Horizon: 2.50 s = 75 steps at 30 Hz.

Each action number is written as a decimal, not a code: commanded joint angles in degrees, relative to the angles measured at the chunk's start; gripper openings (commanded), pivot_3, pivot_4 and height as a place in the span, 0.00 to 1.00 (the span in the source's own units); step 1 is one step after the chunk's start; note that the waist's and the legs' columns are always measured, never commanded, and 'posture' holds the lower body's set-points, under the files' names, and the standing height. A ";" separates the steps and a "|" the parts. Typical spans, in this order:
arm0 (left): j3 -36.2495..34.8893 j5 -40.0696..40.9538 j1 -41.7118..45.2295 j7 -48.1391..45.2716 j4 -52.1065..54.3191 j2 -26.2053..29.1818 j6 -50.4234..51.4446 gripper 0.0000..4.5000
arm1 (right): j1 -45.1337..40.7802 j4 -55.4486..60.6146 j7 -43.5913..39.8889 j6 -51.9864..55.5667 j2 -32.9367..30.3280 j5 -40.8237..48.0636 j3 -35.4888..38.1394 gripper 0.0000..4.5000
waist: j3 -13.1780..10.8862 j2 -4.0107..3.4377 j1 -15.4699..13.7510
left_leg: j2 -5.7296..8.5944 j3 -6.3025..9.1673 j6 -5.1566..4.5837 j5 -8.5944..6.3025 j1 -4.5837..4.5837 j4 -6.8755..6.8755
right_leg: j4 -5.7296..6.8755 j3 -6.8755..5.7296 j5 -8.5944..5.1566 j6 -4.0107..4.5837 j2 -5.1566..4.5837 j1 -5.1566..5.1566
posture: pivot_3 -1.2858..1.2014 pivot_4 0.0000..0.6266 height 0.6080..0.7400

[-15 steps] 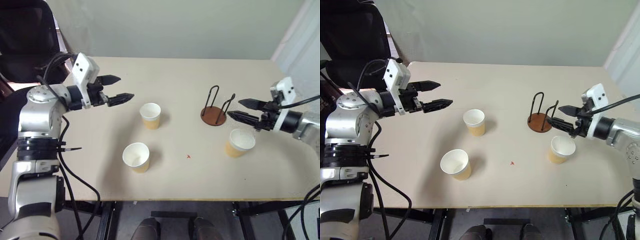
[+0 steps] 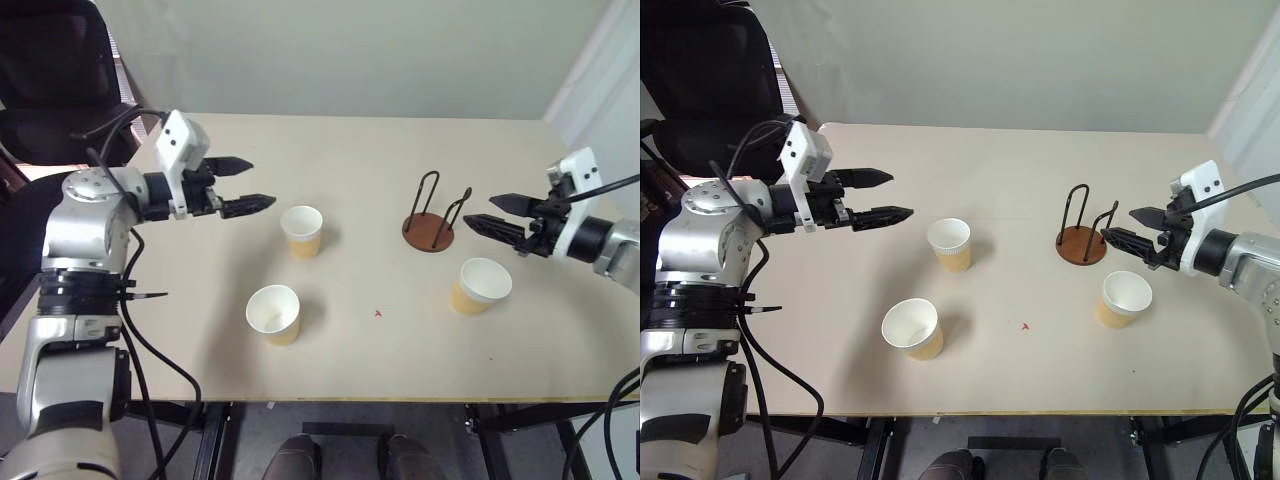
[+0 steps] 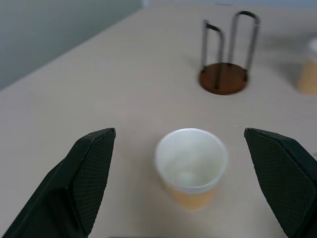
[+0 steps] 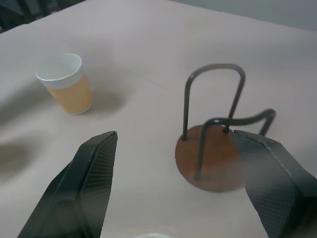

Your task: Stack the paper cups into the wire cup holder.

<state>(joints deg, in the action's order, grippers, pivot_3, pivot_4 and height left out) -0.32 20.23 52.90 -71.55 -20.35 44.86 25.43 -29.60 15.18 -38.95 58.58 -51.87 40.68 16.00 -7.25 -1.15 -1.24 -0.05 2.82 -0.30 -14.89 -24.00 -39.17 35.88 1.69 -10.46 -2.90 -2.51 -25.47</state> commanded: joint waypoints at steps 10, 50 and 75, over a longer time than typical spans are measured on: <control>2.22 -0.88 3.80 -4.72 -1.20 -2.35 -2.90 0.99 | 1.54 2.16 3.02 3.96 -0.18 -0.62 -0.88 0.85 | 0.00 0.00 0.19 | -0.01 0.01 -0.01 0.00 0.03 -0.01 | 0.03 0.01 0.01 -0.02 -0.01 0.00 | 0.52 0.24 1.00; 1.62 -0.40 2.58 -3.79 0.83 -2.50 -3.54 0.99 | -16.24 -28.95 8.86 -12.62 18.49 -19.06 -10.61 0.85 | 0.00 -0.01 0.65 | -0.01 0.03 -0.07 0.03 -0.04 0.06 | 0.02 0.00 0.03 -0.03 -0.03 -0.15 | 0.52 0.24 1.00; 3.78 5.89 -4.90 -14.68 18.38 4.91 7.07 1.00 | -16.61 2.15 -16.27 -4.14 4.14 -8.92 -17.77 0.00 | 0.00 -0.01 0.78 | -0.06 0.00 0.08 -0.04 -0.21 0.15 | -0.02 -0.06 -0.08 0.15 0.01 -0.29 | 0.52 0.24 1.00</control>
<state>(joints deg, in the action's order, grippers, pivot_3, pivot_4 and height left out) 4.42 24.60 47.57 -84.85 -4.73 48.52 31.66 -46.06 12.55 -53.27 52.88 -46.65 29.11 -1.53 -7.25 -1.16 -0.46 -0.12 2.84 -0.21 -14.94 -24.18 -39.05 35.86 1.62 -10.56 -2.72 -2.49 -25.74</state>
